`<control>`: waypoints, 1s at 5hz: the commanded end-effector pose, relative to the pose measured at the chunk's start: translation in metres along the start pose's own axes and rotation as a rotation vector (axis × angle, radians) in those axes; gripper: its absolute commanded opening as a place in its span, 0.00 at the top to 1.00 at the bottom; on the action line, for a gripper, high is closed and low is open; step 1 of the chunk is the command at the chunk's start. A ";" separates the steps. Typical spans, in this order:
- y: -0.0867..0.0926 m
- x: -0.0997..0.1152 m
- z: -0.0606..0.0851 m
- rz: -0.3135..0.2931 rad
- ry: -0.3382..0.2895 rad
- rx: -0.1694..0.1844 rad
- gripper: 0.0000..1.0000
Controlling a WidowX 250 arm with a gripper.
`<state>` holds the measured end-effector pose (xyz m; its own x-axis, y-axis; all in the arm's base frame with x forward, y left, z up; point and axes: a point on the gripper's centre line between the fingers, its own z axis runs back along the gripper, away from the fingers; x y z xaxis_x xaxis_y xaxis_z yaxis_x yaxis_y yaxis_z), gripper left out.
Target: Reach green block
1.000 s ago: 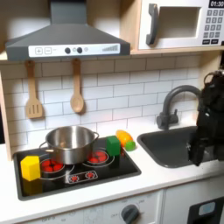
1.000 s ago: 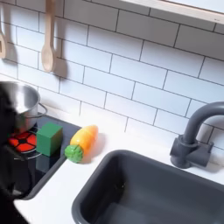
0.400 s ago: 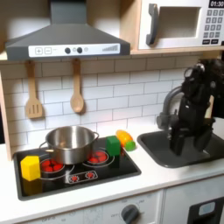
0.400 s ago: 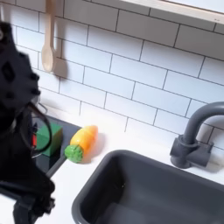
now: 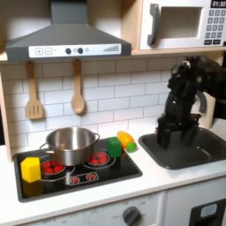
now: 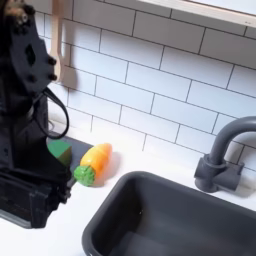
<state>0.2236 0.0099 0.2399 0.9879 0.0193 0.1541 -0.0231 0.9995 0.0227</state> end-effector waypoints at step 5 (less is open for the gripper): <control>0.032 0.063 -0.024 0.053 -0.007 0.037 0.00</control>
<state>0.2891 0.0441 0.2281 0.9831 0.0722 0.1685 -0.0821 0.9952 0.0527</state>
